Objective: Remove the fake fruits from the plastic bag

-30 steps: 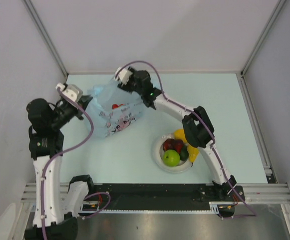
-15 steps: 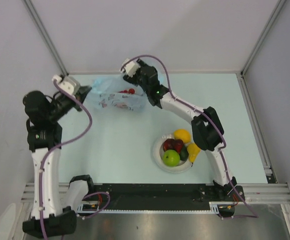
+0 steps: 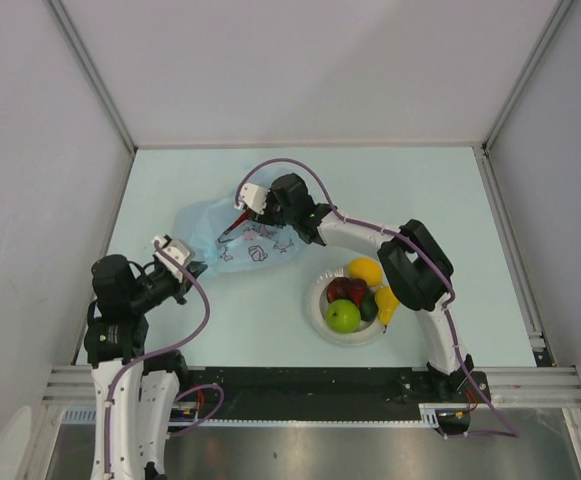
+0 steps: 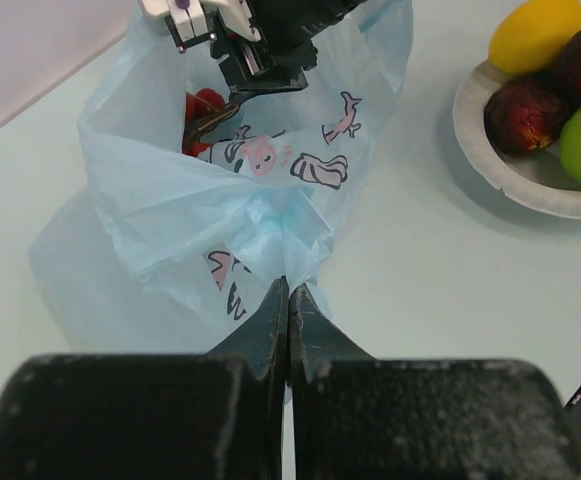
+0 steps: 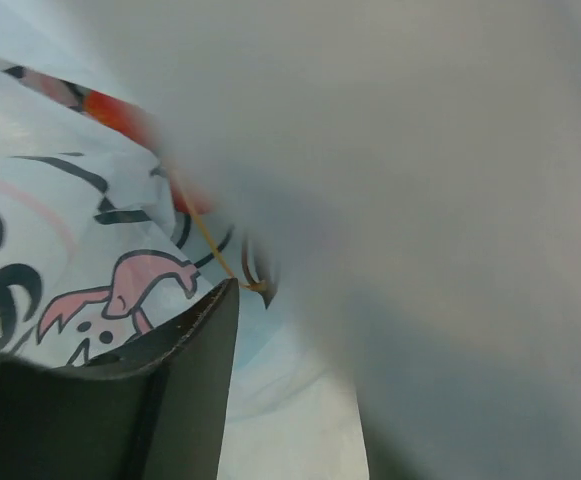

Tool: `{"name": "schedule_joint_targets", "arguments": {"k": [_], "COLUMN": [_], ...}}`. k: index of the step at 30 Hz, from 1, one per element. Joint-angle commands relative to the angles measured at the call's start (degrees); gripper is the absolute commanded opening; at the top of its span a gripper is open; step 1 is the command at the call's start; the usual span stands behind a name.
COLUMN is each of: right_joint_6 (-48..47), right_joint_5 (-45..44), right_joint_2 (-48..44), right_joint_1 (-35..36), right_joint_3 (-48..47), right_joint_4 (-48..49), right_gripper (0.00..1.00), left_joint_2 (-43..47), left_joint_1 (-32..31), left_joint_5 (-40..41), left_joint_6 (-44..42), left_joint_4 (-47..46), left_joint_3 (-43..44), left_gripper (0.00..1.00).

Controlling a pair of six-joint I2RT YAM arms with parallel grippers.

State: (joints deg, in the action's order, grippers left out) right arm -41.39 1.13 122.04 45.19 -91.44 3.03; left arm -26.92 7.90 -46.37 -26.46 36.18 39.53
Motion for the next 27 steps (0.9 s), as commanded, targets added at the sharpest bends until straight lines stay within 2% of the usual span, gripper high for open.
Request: {"name": "schedule_joint_targets", "arguments": {"k": [1,6,11,19,27], "right_joint_6": [-4.2,-5.4,-4.4,-9.6,-12.3], "right_joint_5": [6.2,9.6,9.3,7.4,0.6], "right_joint_2": [-4.1,-3.0,0.2,4.7,12.1], "right_joint_1": [0.9,1.1,1.3,1.2,0.5], "right_joint_3": [-0.5,-1.0,-4.0,-6.0,-14.2], "right_joint_4": [-1.7,-2.5,-2.1,0.0,-4.8], "right_gripper": [0.49,0.46,0.45,0.52,0.51], "left_joint_2": [1.0,-1.0,-3.2,-4.9,-5.3], "left_joint_1": [-0.1,-0.1,-0.2,-0.1,-0.1], "left_joint_5": [0.5,0.4,0.1,0.3,0.6], "left_joint_6": [-0.4,1.1,2.7,2.7,3.0], "left_joint_4": [0.8,-0.2,-2.3,-1.7,-1.9], "left_joint_3": [1.2,2.7,4.9,7.6,8.2], "left_gripper": [0.0,0.0,0.0,0.0,0.0]}}
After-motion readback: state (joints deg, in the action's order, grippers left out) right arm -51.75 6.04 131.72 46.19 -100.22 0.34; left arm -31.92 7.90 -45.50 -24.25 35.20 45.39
